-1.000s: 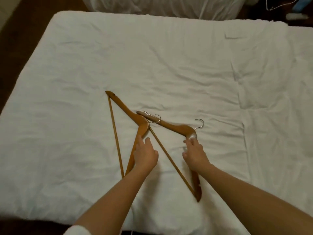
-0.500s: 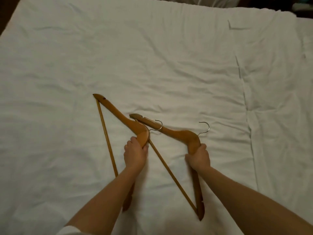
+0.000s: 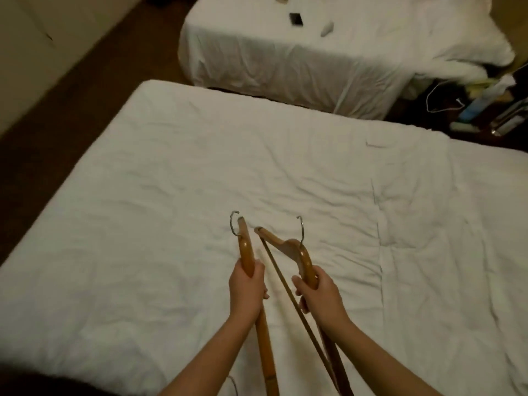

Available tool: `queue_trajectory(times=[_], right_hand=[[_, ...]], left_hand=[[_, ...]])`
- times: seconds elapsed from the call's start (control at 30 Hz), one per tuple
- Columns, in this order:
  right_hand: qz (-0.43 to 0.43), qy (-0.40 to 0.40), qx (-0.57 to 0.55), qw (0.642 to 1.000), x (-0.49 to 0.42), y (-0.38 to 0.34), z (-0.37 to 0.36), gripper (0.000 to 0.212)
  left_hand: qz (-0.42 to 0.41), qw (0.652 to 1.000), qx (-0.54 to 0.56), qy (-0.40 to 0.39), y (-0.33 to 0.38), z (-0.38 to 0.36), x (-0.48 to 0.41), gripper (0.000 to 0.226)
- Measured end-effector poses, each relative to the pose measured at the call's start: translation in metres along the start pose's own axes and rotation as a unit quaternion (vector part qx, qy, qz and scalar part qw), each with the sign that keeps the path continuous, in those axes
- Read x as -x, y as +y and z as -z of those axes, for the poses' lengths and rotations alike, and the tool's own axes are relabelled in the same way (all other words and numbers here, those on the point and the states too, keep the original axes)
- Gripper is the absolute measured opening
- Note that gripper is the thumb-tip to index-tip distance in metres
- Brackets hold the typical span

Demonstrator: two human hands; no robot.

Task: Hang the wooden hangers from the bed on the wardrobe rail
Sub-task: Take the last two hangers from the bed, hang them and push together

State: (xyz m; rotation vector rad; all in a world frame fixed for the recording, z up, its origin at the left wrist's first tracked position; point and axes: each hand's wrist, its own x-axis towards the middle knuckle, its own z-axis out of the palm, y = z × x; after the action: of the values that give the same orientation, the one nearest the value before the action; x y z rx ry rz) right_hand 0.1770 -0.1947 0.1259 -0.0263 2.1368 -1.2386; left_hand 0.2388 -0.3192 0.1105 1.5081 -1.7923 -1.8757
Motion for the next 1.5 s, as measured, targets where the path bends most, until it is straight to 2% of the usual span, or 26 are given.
queue_trajectory(times=[0.17,0.33,0.47,0.63,0.77,0.87,1.0,1.07,1.23,1.43,1.5], right_hand=[[0.054,-0.088,-0.005,0.995,0.060,-0.040,0.030,0.014],[0.131,-0.182,0.039,0.974,0.115,-0.035,0.033,0.011],[0.179,-0.255,0.076,0.947,0.163,-0.018,0.028,0.013],[0.209,-0.373,0.140,0.893,0.241,0.014,0.007,0.012],[0.240,-0.469,0.195,0.827,0.323,0.055,-0.007,0.014],[0.246,-0.550,0.248,0.759,0.385,0.086,-0.012,0.015],[0.252,-0.624,0.293,0.679,0.466,0.131,-0.011,0.012],[0.254,-0.659,0.314,0.634,0.508,0.164,0.000,0.013],[0.283,-0.717,0.362,0.525,0.603,0.240,0.055,0.009],[0.310,-0.766,0.374,0.422,0.705,0.291,0.110,0.005],[0.304,-0.784,0.379,0.387,0.736,0.302,0.116,0.007]], left_hand=[[-0.006,0.999,0.016,0.051,0.032,0.027,0.086,0.022],[-0.007,0.984,0.070,0.162,0.014,0.032,0.178,0.026],[-0.001,0.956,0.119,0.269,-0.007,0.040,0.252,0.025],[0.021,0.899,0.203,0.388,-0.047,0.059,0.357,0.018],[0.051,0.841,0.290,0.453,-0.098,0.076,0.444,0.009],[0.087,0.777,0.318,0.536,-0.142,0.079,0.516,0.014],[0.134,0.677,0.365,0.625,-0.198,0.060,0.623,0.007],[0.140,0.643,0.363,0.660,-0.226,0.038,0.680,0.012],[0.129,0.551,0.383,0.730,-0.271,-0.019,0.787,0.006],[0.146,0.443,0.410,0.784,-0.302,-0.059,0.876,0.008],[0.164,0.387,0.431,0.798,-0.303,-0.057,0.905,0.003]])
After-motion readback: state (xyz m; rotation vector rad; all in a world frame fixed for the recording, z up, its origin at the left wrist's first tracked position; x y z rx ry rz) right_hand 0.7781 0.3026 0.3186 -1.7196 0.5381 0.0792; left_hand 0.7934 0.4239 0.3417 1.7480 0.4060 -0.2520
